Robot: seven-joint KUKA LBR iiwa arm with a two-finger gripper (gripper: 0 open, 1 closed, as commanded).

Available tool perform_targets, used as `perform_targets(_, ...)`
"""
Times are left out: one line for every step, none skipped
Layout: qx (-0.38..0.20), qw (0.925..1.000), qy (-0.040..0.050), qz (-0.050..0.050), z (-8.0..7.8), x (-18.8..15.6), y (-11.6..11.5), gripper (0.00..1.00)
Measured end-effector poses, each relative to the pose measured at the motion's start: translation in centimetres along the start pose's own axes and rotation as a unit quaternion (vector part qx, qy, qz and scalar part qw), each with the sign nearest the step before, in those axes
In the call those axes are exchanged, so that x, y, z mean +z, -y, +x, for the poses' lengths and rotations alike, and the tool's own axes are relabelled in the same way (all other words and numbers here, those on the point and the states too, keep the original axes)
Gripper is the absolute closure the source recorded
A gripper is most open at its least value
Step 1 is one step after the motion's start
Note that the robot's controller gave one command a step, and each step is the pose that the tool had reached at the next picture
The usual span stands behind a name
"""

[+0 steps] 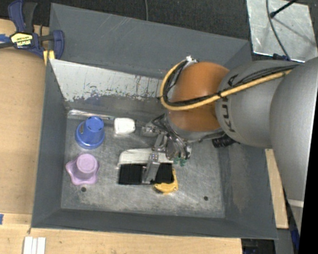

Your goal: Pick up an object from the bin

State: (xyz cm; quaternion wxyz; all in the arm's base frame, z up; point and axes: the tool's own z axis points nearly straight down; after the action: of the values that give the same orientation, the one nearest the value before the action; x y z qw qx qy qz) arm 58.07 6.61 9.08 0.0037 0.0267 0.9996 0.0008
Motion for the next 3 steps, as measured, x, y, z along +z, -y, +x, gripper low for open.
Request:
perform_targets(-0.036, 0.9993, -0.0018, 0.001, -0.3, 1.4, 0.0, 0.0)
perform_targets(0.003, 1.0, -0.0033, 0.001, 1.0, -0.6, 0.4, 0.0)
perform_targets(-0.029, 0.9996, -0.0008, 0.001, -0.1, 0.8, 0.1, 0.0)
